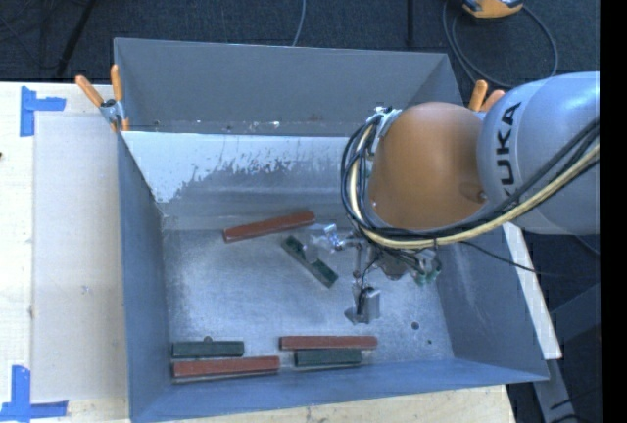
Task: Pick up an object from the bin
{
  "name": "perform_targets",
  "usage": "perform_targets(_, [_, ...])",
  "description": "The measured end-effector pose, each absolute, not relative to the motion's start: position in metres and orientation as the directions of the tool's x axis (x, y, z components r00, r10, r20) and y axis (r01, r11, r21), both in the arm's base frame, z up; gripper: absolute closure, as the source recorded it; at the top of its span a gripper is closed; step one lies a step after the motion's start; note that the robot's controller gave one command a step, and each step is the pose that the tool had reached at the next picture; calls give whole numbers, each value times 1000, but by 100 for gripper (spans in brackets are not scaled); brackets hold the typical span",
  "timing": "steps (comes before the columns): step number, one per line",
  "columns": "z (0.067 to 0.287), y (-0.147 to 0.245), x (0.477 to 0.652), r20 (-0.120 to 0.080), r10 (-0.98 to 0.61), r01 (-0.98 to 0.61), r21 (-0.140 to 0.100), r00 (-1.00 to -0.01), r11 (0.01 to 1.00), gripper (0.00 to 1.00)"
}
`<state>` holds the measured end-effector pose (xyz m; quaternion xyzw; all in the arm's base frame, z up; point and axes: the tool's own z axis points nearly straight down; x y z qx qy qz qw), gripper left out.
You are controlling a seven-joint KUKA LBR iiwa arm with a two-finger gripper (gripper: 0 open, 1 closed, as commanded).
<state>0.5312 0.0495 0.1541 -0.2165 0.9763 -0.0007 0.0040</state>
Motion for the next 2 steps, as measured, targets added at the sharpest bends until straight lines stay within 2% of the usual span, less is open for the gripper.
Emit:
perform_targets(1, [121, 39, 514, 0, -379, -379, 1, -925, 925, 0])
perform_targets(2, [88, 61, 487, 1, -324, -324, -2, -946, 946, 0])
